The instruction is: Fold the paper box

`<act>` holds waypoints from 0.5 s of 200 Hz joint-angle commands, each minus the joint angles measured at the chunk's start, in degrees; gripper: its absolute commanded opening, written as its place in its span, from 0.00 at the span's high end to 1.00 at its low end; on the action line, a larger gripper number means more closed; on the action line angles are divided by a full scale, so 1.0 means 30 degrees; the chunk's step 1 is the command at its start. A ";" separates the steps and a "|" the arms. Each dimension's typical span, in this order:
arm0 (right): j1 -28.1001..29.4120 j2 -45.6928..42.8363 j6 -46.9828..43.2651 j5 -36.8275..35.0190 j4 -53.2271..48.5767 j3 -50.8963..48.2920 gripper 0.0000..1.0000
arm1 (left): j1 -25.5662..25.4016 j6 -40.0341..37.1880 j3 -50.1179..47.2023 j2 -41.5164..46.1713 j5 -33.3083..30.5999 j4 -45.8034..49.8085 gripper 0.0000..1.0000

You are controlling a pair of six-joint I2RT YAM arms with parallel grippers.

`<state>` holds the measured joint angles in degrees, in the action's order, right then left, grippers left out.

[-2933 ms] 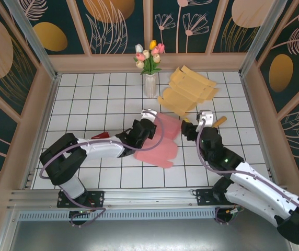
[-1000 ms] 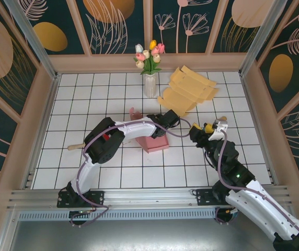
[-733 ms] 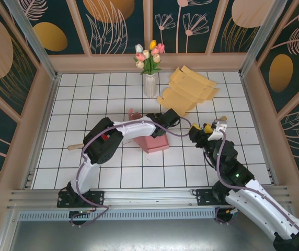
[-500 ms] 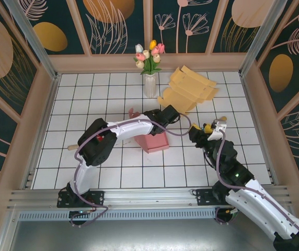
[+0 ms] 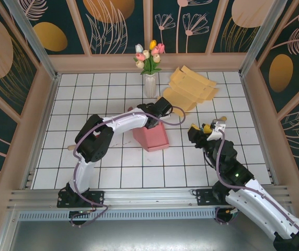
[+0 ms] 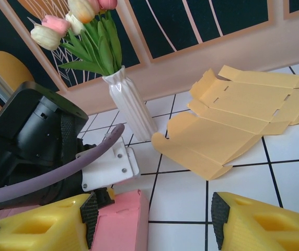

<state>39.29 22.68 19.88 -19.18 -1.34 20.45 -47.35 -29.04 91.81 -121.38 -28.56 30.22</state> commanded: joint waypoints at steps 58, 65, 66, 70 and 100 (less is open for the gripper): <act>-0.0154 0.0057 0.0142 0.0792 0.0778 -0.0107 0.38 | -0.0251 0.0795 0.0992 0.2473 0.1649 0.0134 0.49; -0.0149 0.0055 0.0141 0.0781 0.0798 -0.0136 0.38 | -0.0324 0.1346 0.0733 0.3080 0.1537 -0.0444 0.49; -0.0162 0.0056 0.0141 0.0774 0.0799 -0.0136 0.38 | -0.0341 0.1440 0.0709 0.3181 0.1485 -0.0541 0.49; -0.0150 0.0080 0.0141 0.0787 0.0827 -0.0160 0.38 | -0.0399 0.1878 0.0521 0.3603 0.1207 -0.1026 0.49; -0.0147 0.0230 0.0056 0.0611 0.0834 -0.0158 0.38 | -0.0430 0.7005 0.0314 0.6045 -0.2246 -0.2127 0.38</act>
<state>39.29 22.90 19.88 -17.85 -1.32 20.45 -48.38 -22.31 92.25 -111.24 -26.72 27.99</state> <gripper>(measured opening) 0.617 0.550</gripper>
